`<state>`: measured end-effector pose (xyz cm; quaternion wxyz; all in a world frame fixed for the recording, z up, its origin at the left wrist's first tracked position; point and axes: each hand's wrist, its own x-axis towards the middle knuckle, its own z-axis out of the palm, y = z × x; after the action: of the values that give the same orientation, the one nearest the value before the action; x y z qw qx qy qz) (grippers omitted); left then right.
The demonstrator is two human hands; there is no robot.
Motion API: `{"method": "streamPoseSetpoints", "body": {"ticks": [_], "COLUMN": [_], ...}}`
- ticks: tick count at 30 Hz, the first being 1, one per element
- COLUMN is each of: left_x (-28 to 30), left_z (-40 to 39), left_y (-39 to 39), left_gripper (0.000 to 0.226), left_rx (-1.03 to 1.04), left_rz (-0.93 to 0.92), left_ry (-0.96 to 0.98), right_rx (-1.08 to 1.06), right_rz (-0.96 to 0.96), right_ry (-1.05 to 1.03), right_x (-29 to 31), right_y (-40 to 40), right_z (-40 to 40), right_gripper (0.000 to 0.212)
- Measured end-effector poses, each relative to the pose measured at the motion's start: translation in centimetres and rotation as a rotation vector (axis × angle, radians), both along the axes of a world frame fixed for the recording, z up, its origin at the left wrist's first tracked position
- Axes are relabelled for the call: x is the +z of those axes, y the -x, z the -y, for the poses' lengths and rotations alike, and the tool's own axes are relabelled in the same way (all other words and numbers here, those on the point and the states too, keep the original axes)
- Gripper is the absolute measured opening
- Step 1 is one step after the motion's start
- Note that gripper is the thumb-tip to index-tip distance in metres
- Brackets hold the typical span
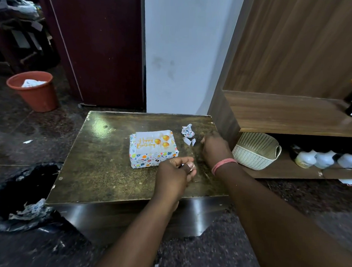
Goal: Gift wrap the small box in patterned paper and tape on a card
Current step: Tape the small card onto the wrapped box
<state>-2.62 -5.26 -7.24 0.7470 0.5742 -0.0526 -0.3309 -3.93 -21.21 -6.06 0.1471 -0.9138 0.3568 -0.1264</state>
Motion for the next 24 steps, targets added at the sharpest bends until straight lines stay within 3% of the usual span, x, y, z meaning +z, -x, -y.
{"method": "streamPoseSetpoints", "body": {"ticks": [2, 5, 10, 13, 16, 20, 24], "left_x": [0.1, 0.5, 2.1, 2.4, 2.8, 3.3, 4.4], "left_z": [-0.1, 0.4, 1.2, 0.7, -0.1, -0.3, -0.3], "left_y": [-0.1, -0.3, 0.6, 1.1, 0.7, 0.7, 0.2], "left_gripper": [0.015, 0.015, 0.019, 0.017, 0.013, 0.016, 0.02], "left_rx": [0.009, 0.045, 0.026, 0.047, 0.039, 0.032, 0.077], "left_rz": [-0.046, -0.118, -0.219, -0.296, -0.337, -0.439, -0.452], "left_ry": [0.015, 0.061, 0.164, 0.176, 0.159, 0.202, 0.28], "right_rx": [-0.052, 0.075, 0.216, 0.304, 0.383, 0.331, 0.249], "right_rz": [0.057, 0.277, 0.386, 0.503, 0.542, 0.611, 0.661], "right_ry": [-0.116, -0.511, -0.406, -0.183, -0.124, -0.203, -0.453], "right_x": [0.5, 1.7, 1.1, 1.1, 0.3, 0.4, 2.2], "right_y": [-0.1, 1.5, 4.6, 6.4, 7.4, 7.5, 6.5], "right_z": [0.2, -1.4, -3.8, -4.8, -5.8, -6.0, -6.7], "right_gripper": [0.016, 0.022, 0.012, 0.022, 0.03, 0.023, 0.022]}}
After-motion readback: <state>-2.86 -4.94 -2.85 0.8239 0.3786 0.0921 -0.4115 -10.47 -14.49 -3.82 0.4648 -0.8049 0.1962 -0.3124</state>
